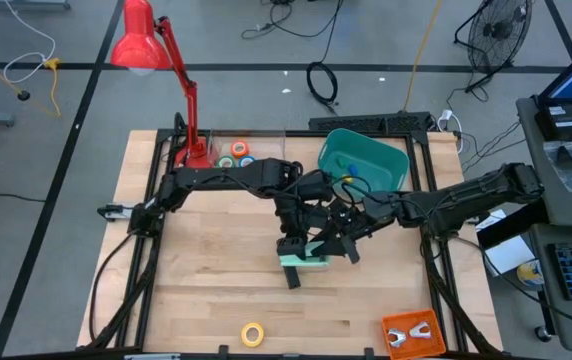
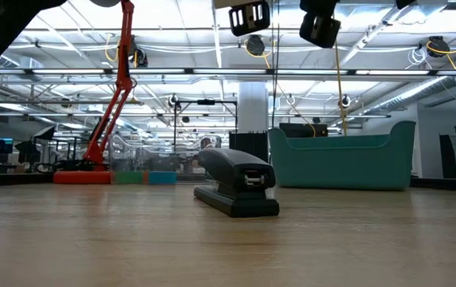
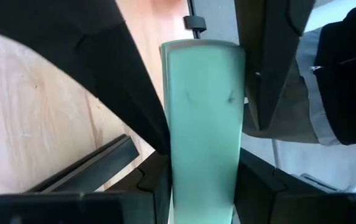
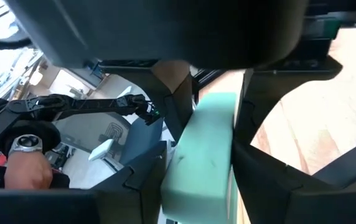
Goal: Pick and place Stapler, Stapler remover, tape
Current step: Put the light green stapler into the green bin
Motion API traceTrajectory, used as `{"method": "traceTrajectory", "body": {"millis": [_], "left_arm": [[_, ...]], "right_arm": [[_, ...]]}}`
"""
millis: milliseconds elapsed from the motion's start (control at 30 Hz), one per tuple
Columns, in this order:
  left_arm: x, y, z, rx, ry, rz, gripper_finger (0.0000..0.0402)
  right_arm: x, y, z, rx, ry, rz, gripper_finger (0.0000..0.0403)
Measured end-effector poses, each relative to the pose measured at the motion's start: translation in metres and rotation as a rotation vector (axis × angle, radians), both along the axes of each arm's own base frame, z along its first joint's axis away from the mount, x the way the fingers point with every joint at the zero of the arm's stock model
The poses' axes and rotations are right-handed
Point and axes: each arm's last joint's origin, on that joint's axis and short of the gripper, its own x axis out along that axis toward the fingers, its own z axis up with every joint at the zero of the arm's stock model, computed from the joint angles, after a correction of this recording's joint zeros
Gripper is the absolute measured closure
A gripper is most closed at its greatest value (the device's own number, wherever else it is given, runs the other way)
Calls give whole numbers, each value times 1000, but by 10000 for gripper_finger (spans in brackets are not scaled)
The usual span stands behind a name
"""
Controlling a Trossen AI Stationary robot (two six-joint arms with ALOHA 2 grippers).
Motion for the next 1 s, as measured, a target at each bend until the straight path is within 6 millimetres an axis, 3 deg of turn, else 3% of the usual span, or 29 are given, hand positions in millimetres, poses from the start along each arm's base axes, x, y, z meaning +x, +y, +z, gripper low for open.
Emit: {"method": "traceTrajectory", "body": {"millis": [233, 600, 1000], "left_arm": [[-1, 1, -1, -7, 26, 17, 270], [0, 2, 0, -10, 15, 9, 267], [-10, 8, 8, 3, -7, -36, 222]], "right_arm": [[0, -1, -1, -3, 8, -12, 269], [0, 0, -1, 20, 18, -11, 267], [-1, 1, -2, 47, 40, 5, 269]]}}
